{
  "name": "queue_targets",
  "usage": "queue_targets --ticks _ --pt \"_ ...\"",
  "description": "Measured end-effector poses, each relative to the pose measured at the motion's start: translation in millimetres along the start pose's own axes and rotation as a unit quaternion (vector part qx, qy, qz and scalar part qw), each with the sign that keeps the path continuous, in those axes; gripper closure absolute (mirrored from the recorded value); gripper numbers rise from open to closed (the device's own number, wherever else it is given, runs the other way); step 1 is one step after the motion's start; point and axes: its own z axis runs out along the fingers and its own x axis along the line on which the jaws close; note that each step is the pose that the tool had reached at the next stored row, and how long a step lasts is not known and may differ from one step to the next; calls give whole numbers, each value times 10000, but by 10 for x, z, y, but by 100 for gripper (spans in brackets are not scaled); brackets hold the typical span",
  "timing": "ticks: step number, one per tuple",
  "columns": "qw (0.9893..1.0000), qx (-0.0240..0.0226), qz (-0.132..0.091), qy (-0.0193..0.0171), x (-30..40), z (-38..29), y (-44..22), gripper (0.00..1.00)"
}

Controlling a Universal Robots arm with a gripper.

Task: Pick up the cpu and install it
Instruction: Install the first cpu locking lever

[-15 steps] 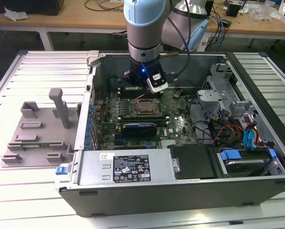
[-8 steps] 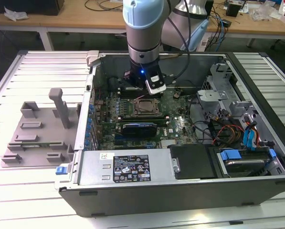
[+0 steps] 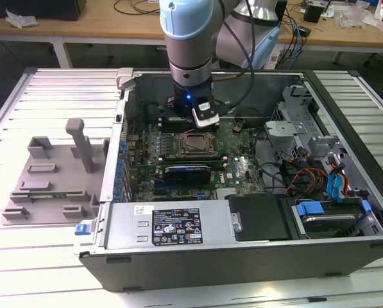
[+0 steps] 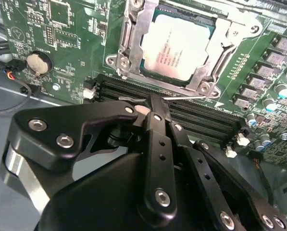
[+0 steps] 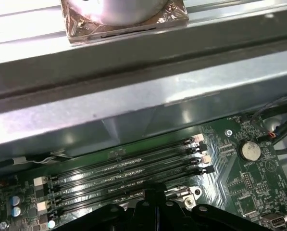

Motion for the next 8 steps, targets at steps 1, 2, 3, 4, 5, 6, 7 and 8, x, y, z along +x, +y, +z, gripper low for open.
queue_targets --ticks 1,2,3,4,5,6,7,8 --pt "10000 1 6 -7 6 3 1 89" --pt "10000 2 14 -13 12 6 2 89" --pt "10000 13 33 -29 23 16 4 89" --pt "10000 31 42 -42 27 25 5 89" --pt "9999 65 53 -59 30 39 5 89" --pt "9999 91 68 -71 32 53 5 89" --pt "9998 124 116 -91 34 63 4 89" --pt "9997 135 171 -107 34 68 5 89"
